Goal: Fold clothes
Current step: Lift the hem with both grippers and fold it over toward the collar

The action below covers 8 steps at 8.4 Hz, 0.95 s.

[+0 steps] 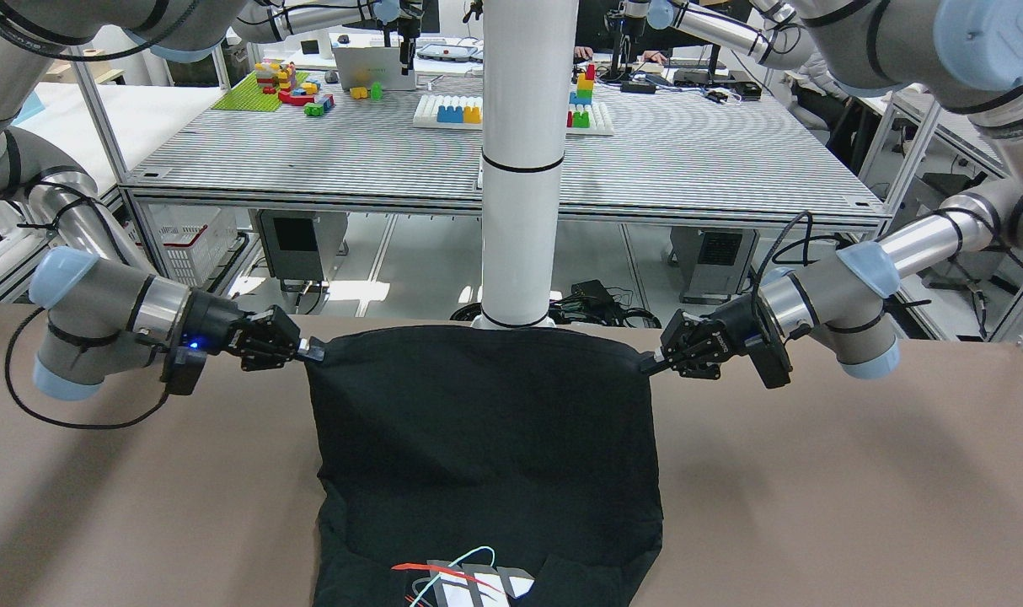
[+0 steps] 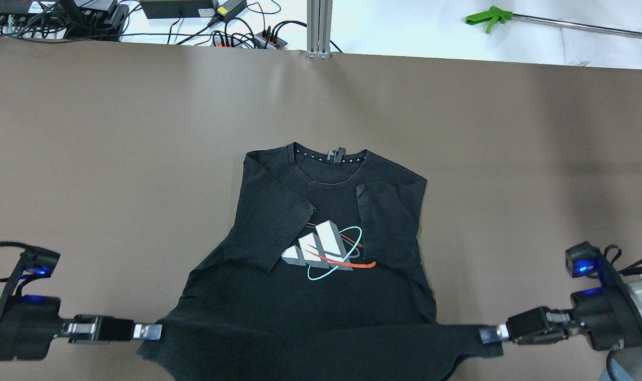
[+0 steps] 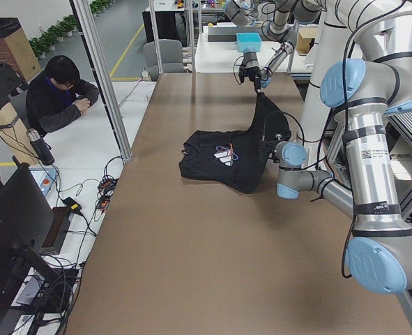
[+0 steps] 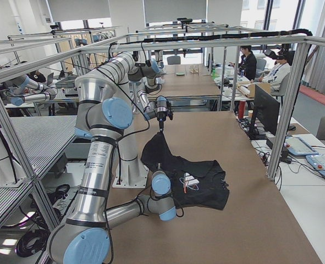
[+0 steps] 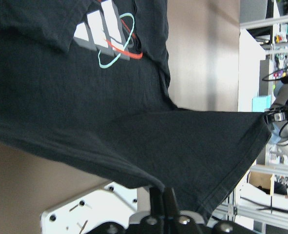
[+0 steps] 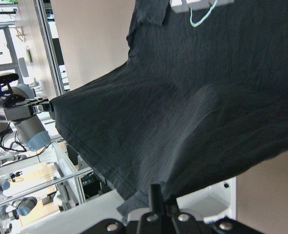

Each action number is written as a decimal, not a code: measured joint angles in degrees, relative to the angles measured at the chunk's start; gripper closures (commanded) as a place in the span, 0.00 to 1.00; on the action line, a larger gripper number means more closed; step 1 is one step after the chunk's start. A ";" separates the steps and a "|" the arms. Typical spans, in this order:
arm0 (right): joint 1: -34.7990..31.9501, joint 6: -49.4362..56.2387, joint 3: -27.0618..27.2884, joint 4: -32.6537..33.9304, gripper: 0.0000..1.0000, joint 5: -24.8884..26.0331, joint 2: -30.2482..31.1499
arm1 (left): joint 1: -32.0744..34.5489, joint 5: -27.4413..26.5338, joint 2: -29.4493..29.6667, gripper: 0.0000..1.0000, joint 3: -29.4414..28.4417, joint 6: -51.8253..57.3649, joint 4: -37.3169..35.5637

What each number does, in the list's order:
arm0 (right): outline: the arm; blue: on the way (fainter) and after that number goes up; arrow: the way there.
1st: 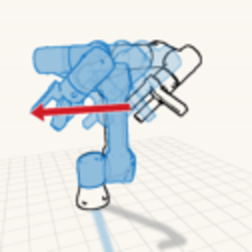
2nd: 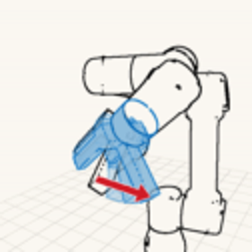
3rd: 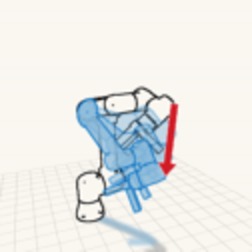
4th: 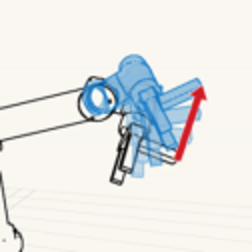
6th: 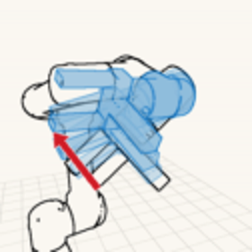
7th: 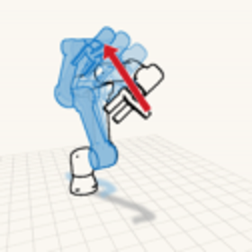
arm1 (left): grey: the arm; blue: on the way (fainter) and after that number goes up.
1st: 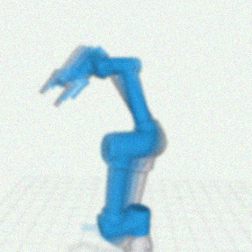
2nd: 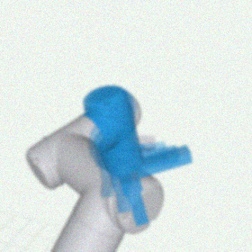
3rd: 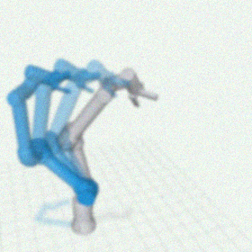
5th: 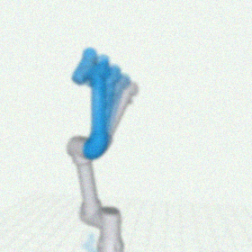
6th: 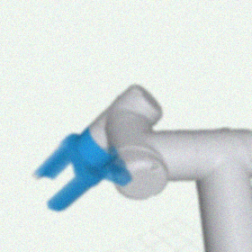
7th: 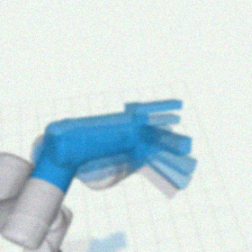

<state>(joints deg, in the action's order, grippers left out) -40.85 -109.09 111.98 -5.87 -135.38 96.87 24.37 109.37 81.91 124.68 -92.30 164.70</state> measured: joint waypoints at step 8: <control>-10.63 8.62 -18.70 1.23 1.00 7.60 -10.93 | 24.31 7.70 23.85 1.00 -23.24 -5.58 -9.79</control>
<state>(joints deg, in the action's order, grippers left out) -51.48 -100.47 93.28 -4.64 -127.78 85.94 48.69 117.08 105.76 101.44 -97.88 154.91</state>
